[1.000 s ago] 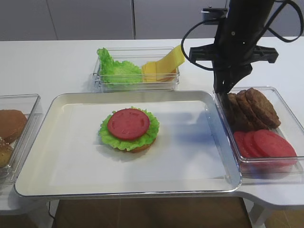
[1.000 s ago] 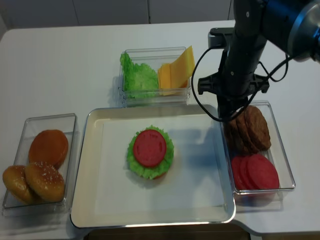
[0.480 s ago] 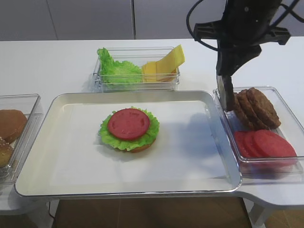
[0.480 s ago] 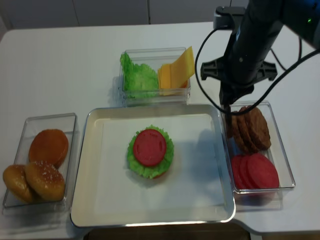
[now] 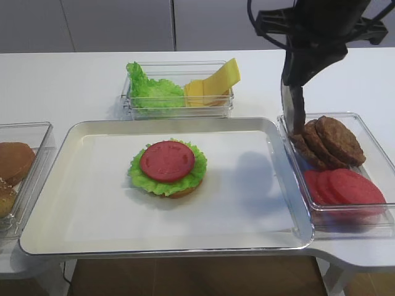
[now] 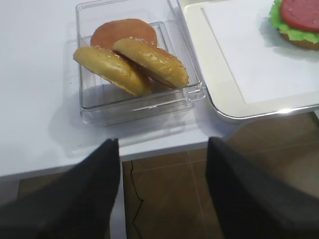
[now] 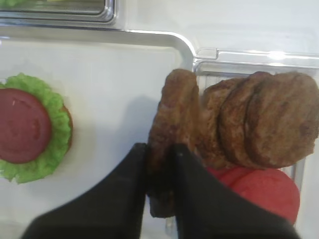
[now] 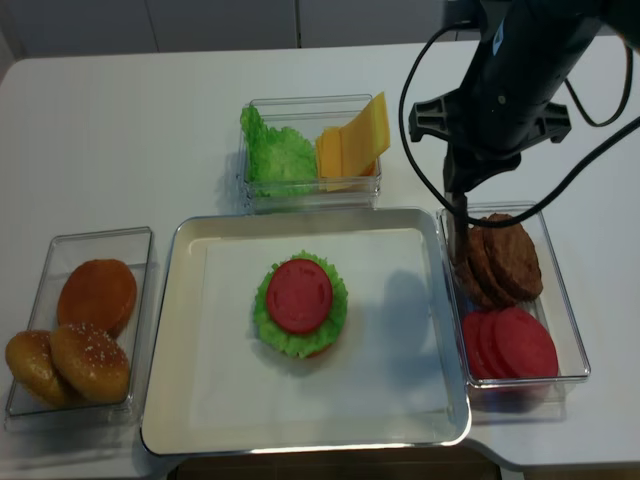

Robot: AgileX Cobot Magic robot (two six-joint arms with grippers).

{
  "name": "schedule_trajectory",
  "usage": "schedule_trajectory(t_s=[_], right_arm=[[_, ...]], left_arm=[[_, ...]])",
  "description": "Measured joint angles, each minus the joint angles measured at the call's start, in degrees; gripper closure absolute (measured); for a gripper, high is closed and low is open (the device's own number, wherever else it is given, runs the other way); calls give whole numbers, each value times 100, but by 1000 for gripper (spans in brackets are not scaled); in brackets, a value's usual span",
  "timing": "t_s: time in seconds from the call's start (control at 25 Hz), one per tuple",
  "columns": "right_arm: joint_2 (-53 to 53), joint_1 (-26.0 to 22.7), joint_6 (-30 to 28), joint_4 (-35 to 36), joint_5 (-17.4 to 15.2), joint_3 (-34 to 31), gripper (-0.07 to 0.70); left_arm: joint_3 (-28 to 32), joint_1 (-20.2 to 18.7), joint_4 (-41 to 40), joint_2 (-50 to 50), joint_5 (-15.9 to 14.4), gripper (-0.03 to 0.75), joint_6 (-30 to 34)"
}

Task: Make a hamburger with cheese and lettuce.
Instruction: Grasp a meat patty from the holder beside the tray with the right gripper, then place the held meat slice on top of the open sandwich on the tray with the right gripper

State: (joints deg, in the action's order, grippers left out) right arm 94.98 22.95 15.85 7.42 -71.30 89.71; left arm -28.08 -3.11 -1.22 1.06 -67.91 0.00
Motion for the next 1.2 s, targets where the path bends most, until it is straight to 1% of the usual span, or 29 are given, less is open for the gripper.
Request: schedule_trajectory(t_s=[0.36,0.6,0.72,0.96,1.2], right_arm=[[0,627,-33,-10,0,0,493],[39,694,-33,0,0,50,493],[184,839,-65,-21,-13,260,493],[658,1314,-91,-134,-13,911,493],[1125,1535,-49,-188,-13,1233,493]], left_arm=[[0,0,0,0,0,302,0],[0,0,0,0,0,302,0],[0,0,0,0,0,302,0],[0,0,0,0,0,302,0],[0,0,0,0,0,302,0]])
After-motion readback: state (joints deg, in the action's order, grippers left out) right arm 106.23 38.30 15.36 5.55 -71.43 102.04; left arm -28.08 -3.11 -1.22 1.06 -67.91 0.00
